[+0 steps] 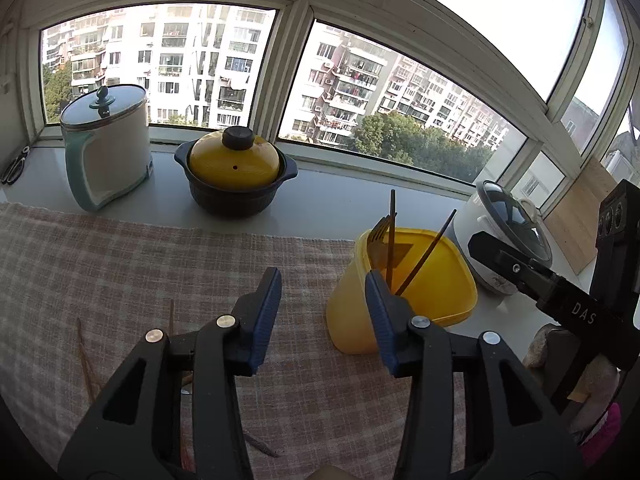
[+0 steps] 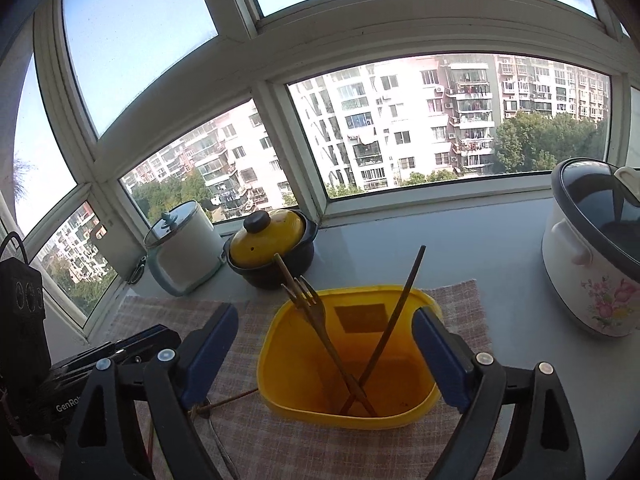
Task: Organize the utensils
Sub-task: 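Withdraw both open tools from the container back over the remaining utensils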
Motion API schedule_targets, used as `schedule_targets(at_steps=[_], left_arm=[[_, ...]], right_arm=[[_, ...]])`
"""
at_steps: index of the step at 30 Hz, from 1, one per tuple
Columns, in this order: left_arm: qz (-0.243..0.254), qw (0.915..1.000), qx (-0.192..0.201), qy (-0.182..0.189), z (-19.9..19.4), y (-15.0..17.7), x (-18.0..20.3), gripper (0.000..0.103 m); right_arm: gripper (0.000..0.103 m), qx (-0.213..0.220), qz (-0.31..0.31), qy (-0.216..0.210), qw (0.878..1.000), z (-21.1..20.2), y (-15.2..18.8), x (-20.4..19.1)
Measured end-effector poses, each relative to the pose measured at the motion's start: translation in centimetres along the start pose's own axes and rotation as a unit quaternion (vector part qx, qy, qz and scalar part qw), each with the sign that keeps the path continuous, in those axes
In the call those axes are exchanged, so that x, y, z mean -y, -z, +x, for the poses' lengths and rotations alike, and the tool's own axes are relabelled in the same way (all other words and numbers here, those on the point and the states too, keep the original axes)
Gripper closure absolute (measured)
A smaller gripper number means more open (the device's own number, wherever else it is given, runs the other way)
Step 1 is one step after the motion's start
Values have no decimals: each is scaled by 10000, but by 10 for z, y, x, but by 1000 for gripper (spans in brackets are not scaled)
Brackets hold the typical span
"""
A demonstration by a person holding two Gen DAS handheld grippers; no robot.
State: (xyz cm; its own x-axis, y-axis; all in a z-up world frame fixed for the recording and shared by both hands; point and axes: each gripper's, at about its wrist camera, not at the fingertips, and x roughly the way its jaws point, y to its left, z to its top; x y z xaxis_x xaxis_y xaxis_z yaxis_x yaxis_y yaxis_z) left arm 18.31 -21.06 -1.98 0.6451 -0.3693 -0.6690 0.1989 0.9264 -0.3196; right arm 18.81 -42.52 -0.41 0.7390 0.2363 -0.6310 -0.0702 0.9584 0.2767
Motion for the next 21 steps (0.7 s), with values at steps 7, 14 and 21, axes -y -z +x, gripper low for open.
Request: schedule_targets(at_steps=[7,14,21], left_arm=[[-115,9988,-81,-470,-31,16,-54,54],[-433,9949,-460,-791,-37,41,-108,54],[-642,9897,-795,-1003,-37,75,-143,54]], right_arm=[[0,-142,-321,-260,9990,-1,18,-33],[0,-298,-637,-432,9966,8,39,-65],[0,-496,-812,-521,9941,24,58,-87]])
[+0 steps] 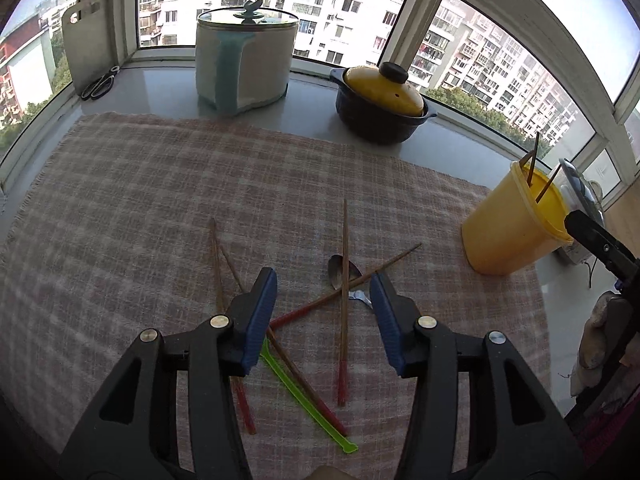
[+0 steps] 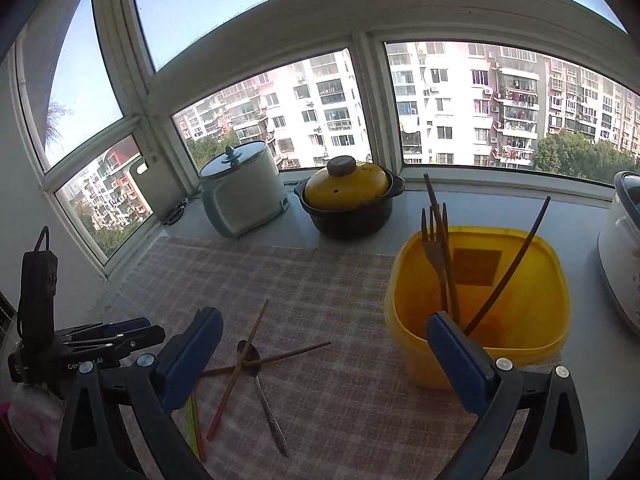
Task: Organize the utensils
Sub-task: 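Withdraw both open tools from the container back over the remaining utensils, then close the left tool on a red-tipped chopstick while the right tool grasps another chopstick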
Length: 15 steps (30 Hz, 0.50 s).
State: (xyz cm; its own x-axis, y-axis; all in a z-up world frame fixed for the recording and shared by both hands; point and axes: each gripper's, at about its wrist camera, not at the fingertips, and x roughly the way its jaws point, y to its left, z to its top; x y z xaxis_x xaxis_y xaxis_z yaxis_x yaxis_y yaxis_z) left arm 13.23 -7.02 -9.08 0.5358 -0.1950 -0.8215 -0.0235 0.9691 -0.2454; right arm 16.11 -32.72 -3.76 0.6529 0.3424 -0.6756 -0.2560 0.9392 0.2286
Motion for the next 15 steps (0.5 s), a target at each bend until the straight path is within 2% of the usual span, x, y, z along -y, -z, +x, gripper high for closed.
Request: schedule_targets(at_steps=[4,9,12,15], left_arm=[[-419,9988,-203,-122,6,14,-33,54],[-571,9972,-418,-257,13,30,-60,54],[-612,9959,-592,-311,24,39,-70,64],[-722,9939,-789,-259,40,43,-77,74]], right_arm=[[0,-264,-125,-115,9995,17,7,-13],[7,-779,-275,-351,9960,45,16,-29],[15,-1054,-345,-501,9926,62,25,-39],[19,-1340,-422,-625,9881,80,33,-49]])
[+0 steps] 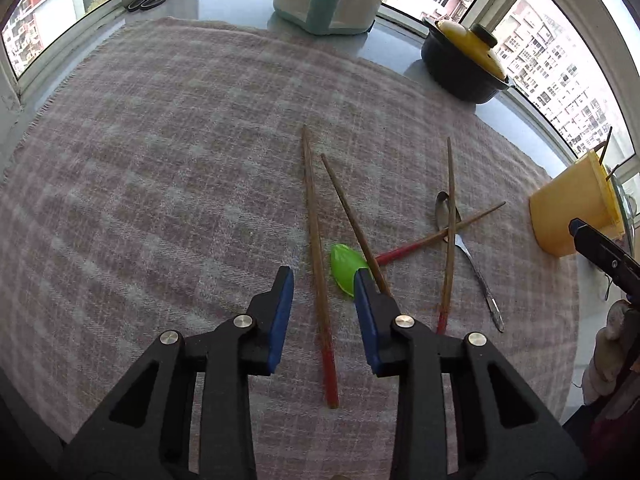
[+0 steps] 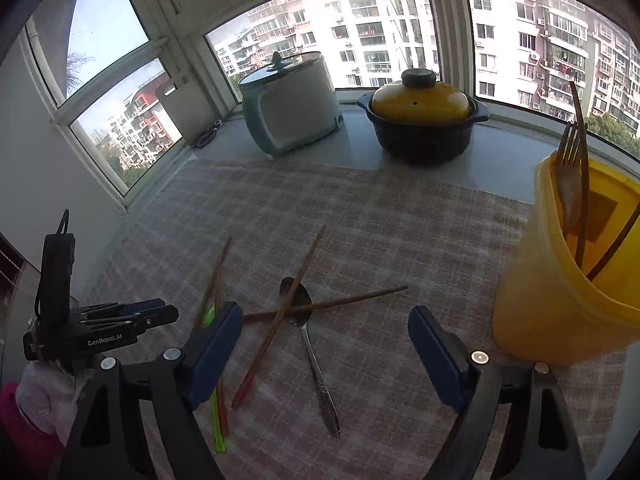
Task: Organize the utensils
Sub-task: 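Close the left tool on a red-tipped chopstick while the right tool grasps another chopstick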
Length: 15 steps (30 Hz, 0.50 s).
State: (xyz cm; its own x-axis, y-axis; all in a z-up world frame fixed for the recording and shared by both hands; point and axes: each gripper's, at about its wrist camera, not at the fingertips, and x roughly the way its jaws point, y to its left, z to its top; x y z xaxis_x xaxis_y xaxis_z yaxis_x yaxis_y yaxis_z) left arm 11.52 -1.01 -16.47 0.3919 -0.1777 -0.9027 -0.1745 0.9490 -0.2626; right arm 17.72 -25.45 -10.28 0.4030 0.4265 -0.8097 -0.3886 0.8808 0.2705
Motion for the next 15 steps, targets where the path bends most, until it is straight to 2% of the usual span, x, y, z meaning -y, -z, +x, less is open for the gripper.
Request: schedule_targets(at_steps=[5,9,15], left_arm=[[-123,9997,-197,53,20,-4,-6,85],[-108,9996,-242,-29,28,-9,-7,88],[-79,9995,-290,-50,36,-18,-8,88]], right_arm=[[32,-564,185,-272,9979,37,2,-6],[44,-921,311,-435,9943,61,6,-8],[56,-1284,509,-647,9883,86,9,-13]])
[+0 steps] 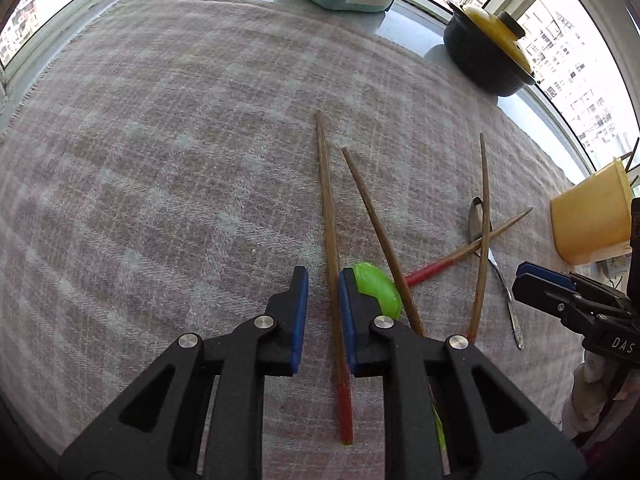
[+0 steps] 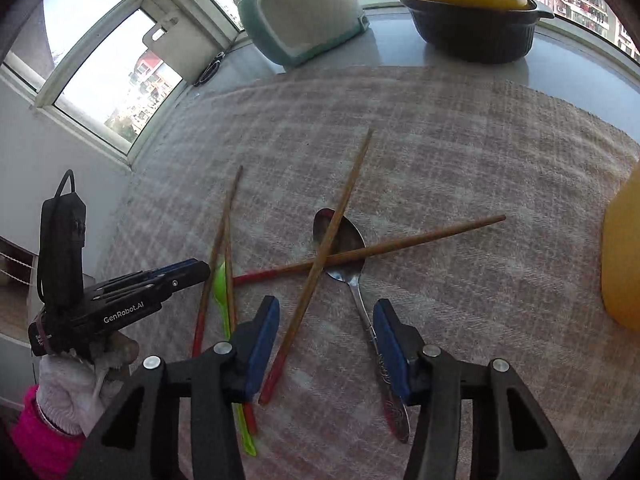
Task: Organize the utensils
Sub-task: 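Close the left tool on a red-tipped chopstick while the right tool grasps another chopstick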
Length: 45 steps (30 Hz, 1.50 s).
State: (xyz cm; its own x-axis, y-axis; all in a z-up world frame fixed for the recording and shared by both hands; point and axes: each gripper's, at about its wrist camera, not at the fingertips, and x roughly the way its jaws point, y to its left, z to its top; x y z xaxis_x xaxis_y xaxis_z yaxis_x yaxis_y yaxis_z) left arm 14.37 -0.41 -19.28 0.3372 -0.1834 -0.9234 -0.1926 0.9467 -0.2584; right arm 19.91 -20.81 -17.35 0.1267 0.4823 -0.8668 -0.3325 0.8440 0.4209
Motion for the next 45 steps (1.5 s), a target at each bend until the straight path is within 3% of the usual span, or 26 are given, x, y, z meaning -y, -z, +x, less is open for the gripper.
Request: schedule_targets(at_steps=[7,18,20,22,32,37,45], left_arm=[[64,10000,-36,-41,6,-10,3,89],[124,9999,-81,-64,12,-24,3,89],[109,9999,-73,-53,13,-26,1,96],[26,10000,-77,22,13,-27,-3,96],[-61,9999,-72,134,11,-25,-9,98],[-68,9999,-43,145,8,-22,-10,98],[-145,9996,77,213,-3,-16,-15,99]], right_arm=[[65,-226,100,-110,9996,20,-3,-3],[71,-357,144,-47,9992,33,-11,-7],[72,-367,132,-19,9992,34,-13,-9],[74,-390,119,16,9992,37,-15,-10],[81,-469,124,128,9987,45,-24,-16],[94,-484,167,161,9986,47,-25,-13],[99,-380,278,83,9989,41,-22,-10]])
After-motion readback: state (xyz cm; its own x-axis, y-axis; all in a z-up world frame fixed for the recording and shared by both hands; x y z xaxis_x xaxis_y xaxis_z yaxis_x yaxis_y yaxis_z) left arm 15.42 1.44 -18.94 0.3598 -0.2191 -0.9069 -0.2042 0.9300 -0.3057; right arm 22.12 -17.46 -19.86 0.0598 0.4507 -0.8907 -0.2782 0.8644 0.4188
